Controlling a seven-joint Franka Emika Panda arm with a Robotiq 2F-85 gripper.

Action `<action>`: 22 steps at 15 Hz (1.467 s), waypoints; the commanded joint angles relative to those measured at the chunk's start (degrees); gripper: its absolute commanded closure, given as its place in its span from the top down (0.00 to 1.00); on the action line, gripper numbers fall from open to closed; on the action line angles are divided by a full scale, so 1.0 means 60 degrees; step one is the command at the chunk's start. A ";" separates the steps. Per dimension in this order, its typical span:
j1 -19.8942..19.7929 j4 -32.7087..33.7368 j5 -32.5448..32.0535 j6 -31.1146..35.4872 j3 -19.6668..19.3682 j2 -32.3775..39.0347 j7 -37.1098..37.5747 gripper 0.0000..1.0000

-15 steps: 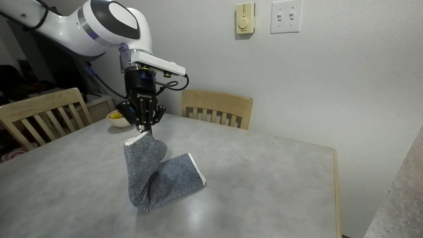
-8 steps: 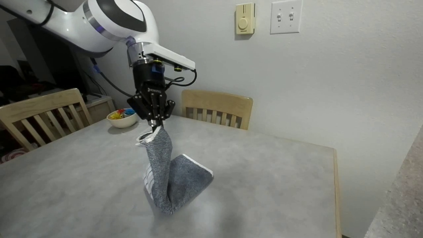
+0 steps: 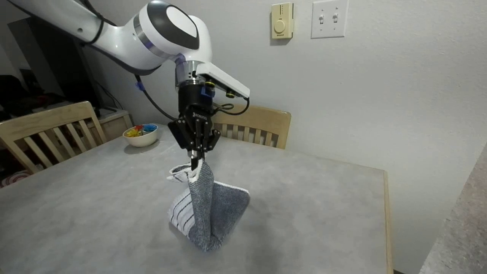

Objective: Fold the towel once

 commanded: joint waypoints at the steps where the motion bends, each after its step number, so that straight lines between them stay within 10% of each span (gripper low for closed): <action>1: 0.0105 0.1266 -0.0144 -0.1067 -0.0049 0.1183 -0.0254 0.02; 11: 0.0900 0.1309 -0.1945 0.0673 -0.0001 0.1198 0.2152 0.02; 22: 0.0469 0.2356 -0.1549 -0.2278 0.0192 0.1815 -0.3119 0.02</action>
